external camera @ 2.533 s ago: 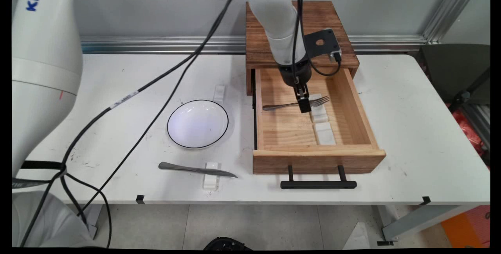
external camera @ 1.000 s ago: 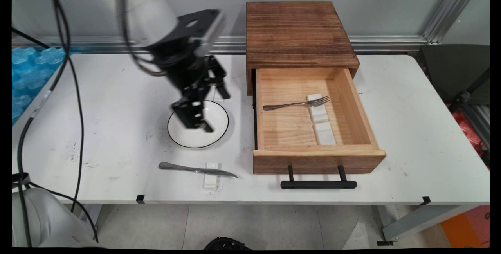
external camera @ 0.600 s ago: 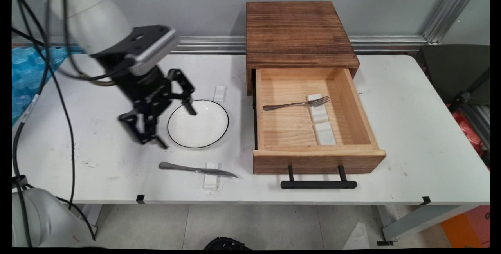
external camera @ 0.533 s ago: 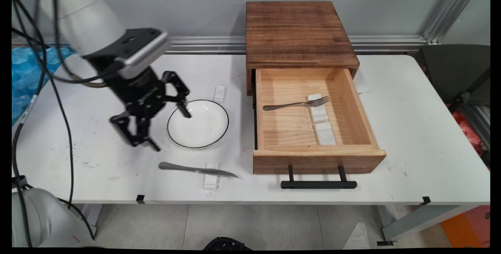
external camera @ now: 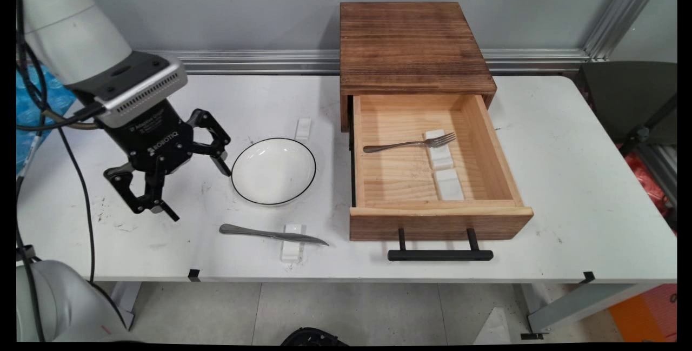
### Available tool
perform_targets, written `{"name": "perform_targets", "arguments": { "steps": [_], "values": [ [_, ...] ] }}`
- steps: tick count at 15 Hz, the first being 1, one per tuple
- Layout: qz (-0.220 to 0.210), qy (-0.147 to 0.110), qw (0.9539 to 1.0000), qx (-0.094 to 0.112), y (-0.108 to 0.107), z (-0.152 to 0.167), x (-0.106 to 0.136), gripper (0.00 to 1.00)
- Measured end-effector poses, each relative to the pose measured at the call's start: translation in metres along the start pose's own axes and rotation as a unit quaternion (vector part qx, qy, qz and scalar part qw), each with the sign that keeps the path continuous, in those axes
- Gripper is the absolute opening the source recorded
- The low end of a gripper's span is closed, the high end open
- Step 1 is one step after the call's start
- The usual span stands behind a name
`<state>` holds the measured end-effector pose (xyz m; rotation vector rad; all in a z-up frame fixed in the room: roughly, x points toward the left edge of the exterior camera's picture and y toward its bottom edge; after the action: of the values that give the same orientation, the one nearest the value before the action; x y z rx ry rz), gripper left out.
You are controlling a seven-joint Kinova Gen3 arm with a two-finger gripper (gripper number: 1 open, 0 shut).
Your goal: Pick up the knife from the right of the white plate
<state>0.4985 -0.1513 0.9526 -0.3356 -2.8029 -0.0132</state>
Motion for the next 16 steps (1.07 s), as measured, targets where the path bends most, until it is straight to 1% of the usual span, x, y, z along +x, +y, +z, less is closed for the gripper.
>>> {"name": "perform_targets", "arguments": {
  "steps": [2,4,5,7,10,13,16],
  "values": [
    [-0.024,-0.003,0.9997,0.007,0.003,0.000,-0.003,1.00],
    [-0.060,-0.005,0.9980,0.019,0.006,0.002,-0.006,1.00],
    [-0.081,-0.007,0.9964,0.024,0.007,0.005,-0.007,1.00],
    [-0.120,-0.013,0.9922,0.032,0.007,0.015,-0.008,1.00],
    [-0.173,-0.023,0.9837,0.044,0.005,0.037,-0.009,1.00],
    [-0.203,-0.029,0.9775,0.048,0.003,0.057,-0.010,1.00],
    [-0.224,-0.033,0.9729,0.045,0.003,0.080,-0.010,1.00]
  ]
}}
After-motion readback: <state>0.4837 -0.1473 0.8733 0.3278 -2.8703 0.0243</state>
